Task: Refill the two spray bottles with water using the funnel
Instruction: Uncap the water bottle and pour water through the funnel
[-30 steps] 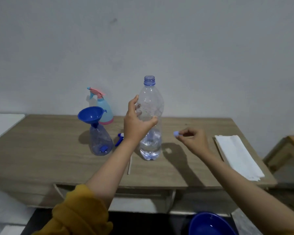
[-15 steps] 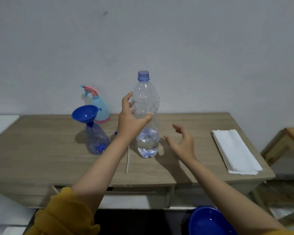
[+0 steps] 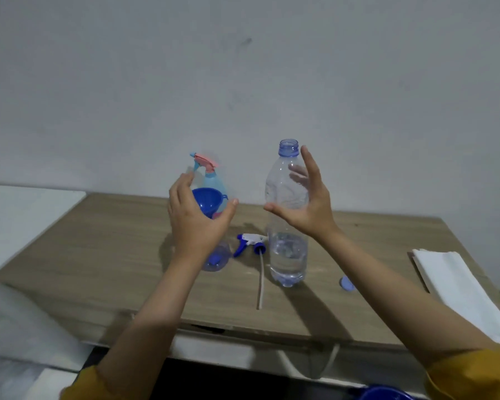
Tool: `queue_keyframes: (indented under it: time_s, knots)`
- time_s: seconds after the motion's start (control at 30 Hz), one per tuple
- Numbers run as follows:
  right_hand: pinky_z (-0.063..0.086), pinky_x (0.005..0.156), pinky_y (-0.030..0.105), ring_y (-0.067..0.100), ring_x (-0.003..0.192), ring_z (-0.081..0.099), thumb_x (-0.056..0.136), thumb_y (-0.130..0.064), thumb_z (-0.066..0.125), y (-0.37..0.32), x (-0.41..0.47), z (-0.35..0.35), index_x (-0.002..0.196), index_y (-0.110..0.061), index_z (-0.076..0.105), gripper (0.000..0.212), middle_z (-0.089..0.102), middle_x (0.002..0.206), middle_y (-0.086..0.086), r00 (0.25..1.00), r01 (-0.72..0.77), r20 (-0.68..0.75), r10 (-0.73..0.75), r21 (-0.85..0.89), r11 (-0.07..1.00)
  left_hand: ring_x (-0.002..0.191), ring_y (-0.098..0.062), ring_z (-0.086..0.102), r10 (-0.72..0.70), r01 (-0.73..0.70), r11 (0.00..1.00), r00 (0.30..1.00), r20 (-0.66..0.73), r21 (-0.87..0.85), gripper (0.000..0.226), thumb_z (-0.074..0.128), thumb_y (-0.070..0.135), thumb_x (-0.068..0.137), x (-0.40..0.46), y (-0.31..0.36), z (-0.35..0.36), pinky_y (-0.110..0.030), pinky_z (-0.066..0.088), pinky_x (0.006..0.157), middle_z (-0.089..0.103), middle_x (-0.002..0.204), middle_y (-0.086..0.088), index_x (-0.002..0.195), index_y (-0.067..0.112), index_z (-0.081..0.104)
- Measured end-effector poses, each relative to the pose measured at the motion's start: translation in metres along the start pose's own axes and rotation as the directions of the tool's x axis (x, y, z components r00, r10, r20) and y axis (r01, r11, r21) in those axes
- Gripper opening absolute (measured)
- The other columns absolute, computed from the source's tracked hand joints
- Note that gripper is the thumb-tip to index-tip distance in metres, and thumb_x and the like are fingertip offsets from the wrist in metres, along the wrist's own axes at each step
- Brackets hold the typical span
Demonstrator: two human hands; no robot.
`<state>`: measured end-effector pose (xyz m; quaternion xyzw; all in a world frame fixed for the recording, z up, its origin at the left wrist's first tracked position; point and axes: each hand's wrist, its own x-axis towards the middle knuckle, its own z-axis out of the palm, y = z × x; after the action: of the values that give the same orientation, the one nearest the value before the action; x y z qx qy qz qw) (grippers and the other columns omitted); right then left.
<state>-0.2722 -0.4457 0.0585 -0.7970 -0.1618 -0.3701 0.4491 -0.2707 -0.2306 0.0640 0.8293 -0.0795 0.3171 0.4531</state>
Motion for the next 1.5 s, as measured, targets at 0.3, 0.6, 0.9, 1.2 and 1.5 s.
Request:
queue_keyframes:
  time_s: [0.3, 0.6, 0.9, 1.2, 1.5]
  knots:
    - [0.041, 0.06, 0.004, -0.002, 0.086, 0.058, 0.061, -0.018, 0.084, -0.032, 0.021, 0.046, 0.14, -0.036, 0.031, 0.097, 0.054, 0.118, -0.013, 0.998, -0.037, 0.039, 0.042, -0.131, 0.991, 0.133, -0.018, 0.034, -0.24, 0.25, 0.968, 0.941, 0.237, -0.014, 0.113, 0.079, 0.055, 0.062, 0.014, -0.052, -0.009, -0.024, 0.032, 0.092, 0.03, 0.147, -0.004, 0.147, 0.015, 0.017]
    - [0.054, 0.058, 0.031, 0.009, 0.06, 0.06, 0.056, -0.028, 0.076, -0.068, 0.029, 0.042, 0.137, -0.048, 0.028, 0.096, 0.063, 0.098, -0.003, 0.948, -0.074, 0.271, 0.167, -0.321, 0.944, 0.107, -0.009, 0.049, -0.234, 0.308, 0.923, 0.925, 0.301, -0.229, 0.086, 0.08, 0.041, 0.069, 0.027, -0.071, -0.002, -0.022, 0.039, 0.085, 0.049, 0.122, 0.006, 0.138, 0.015, 0.036]
    - [0.051, 0.063, 0.032, -0.015, 0.067, 0.056, 0.059, -0.015, 0.081, -0.093, 0.038, 0.05, 0.138, -0.043, 0.037, 0.094, 0.046, 0.09, -0.04, 0.771, -0.09, 0.509, 0.382, -0.508, 0.857, 0.102, -0.01, 0.056, -0.173, 0.282, 0.917, 0.919, 0.355, -0.282, 0.068, 0.083, 0.051, 0.058, 0.035, -0.088, -0.003, -0.025, 0.05, 0.082, 0.06, 0.11, 0.009, 0.115, 0.027, 0.054]
    - [0.051, 0.075, 0.035, -0.023, 0.056, 0.048, 0.066, -0.022, 0.077, -0.096, 0.051, 0.058, 0.141, -0.05, 0.031, 0.092, 0.06, 0.095, -0.009, 0.633, -0.065, 0.568, 0.526, -0.639, 0.767, 0.108, -0.013, 0.055, -0.181, 0.316, 0.911, 0.883, 0.433, -0.264, 0.085, 0.085, 0.051, 0.053, 0.042, -0.091, -0.007, -0.023, 0.05, 0.083, 0.058, 0.12, 0.005, 0.124, 0.023, 0.05]
    - [0.052, 0.078, 0.034, -0.012, 0.063, 0.054, 0.064, -0.032, 0.076, -0.085, 0.06, 0.065, 0.137, -0.06, 0.027, 0.092, 0.066, 0.098, 0.001, 0.595, -0.017, 0.571, 0.566, -0.695, 0.719, 0.099, -0.008, 0.053, -0.16, 0.31, 0.909, 0.876, 0.454, -0.278, 0.078, 0.086, 0.041, 0.055, 0.046, -0.09, -0.013, -0.007, 0.041, 0.068, 0.055, 0.107, 0.011, 0.123, 0.019, 0.052]
